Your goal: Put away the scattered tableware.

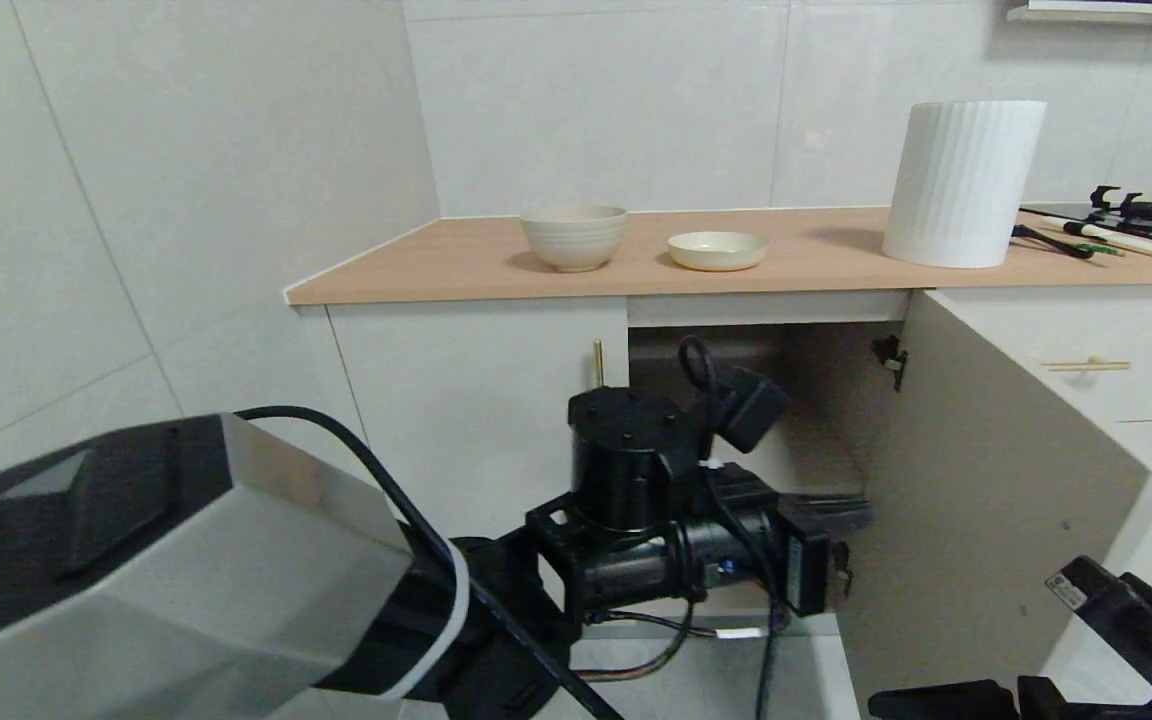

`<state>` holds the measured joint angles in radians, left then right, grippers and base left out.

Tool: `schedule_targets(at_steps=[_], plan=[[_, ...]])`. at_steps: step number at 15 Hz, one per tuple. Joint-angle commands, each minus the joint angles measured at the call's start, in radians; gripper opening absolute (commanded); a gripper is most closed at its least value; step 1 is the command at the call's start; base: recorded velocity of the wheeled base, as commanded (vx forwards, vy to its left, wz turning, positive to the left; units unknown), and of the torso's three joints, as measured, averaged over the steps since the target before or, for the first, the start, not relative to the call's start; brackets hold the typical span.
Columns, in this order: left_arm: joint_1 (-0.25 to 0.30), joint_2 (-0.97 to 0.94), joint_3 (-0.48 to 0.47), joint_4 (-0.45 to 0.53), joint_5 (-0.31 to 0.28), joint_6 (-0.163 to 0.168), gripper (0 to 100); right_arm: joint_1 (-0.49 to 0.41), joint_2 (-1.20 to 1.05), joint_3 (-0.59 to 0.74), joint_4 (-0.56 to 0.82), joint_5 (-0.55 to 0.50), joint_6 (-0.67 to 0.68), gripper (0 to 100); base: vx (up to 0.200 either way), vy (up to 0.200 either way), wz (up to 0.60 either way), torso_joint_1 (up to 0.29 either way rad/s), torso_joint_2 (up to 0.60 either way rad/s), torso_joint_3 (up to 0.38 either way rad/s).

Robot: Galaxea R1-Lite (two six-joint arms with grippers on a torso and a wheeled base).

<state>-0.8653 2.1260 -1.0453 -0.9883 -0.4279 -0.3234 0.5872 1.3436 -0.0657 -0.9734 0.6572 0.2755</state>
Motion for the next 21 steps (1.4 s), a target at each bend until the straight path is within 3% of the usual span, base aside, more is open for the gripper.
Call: schedule_targets(at_steps=[1,2,3,4,6,8,10,12,14,15,17,18,21], plan=[[0.140,-0.121,0.163,-0.004,0.014,0.037,0,0.000,0.074,-0.071,-0.001,-0.107,-0.001,100,0.000,0.000,0.00,0.000,0.00,0.000],[0.198,-0.184,0.225,0.003,0.038,0.087,0,0.002,0.112,-0.134,-0.001,-0.196,-0.001,100,0.000,0.000,0.00,0.000,0.00,0.000],[0.215,-0.208,0.246,0.007,0.057,0.101,0,0.002,0.123,-0.157,0.001,-0.217,-0.002,100,0.000,0.000,0.00,0.000,0.00,0.000],[0.276,-0.320,0.318,0.045,0.169,0.124,0,-0.007,0.149,-0.255,0.032,-0.243,-0.002,100,0.000,0.000,0.00,0.000,0.00,0.000],[0.338,-0.463,0.370,0.166,0.317,0.124,0,-0.084,0.155,-0.450,0.231,-0.248,-0.006,100,0.000,0.000,0.00,0.000,0.00,0.000],[0.417,-0.595,0.406,0.275,0.317,0.121,0,-0.115,0.178,-0.632,0.378,-0.289,-0.058,100,0.000,0.000,0.00,0.000,0.00,0.000],[0.497,-0.675,0.406,0.359,0.308,0.119,0,-0.109,0.253,-0.781,0.427,-0.461,-0.153,100,0.000,0.000,0.00,0.000,0.00,0.000],[0.528,-0.721,0.406,0.413,0.301,0.119,0,-0.106,0.266,-0.910,0.614,-0.522,-0.183,100,0.000,0.000,0.00,0.000,0.00,0.000],[0.549,-0.732,0.396,0.442,0.299,0.119,0,-0.104,0.210,-0.945,0.795,-0.527,-0.182,100,0.000,0.000,0.00,0.000,0.00,0.000],[0.557,-0.733,0.395,0.453,0.301,0.119,100,-0.099,0.173,-0.941,0.841,-0.531,-0.180,100,0.000,0.000,0.00,0.000,0.00,0.000],[0.566,-0.733,0.396,0.450,0.301,0.116,100,-0.089,0.140,-0.934,0.851,-0.545,-0.134,100,0.000,0.000,0.00,0.000,0.00,0.000],[0.580,-0.735,0.392,0.442,0.299,0.101,100,-0.089,0.135,-0.939,0.854,-0.571,-0.070,100,0.000,0.000,0.00,0.000,0.00,0.000],[0.583,-0.738,0.392,0.385,0.301,0.073,100,-0.086,0.144,-0.934,0.848,-0.585,-0.058,100,0.000,0.000,0.00,0.000,0.00,0.000]])
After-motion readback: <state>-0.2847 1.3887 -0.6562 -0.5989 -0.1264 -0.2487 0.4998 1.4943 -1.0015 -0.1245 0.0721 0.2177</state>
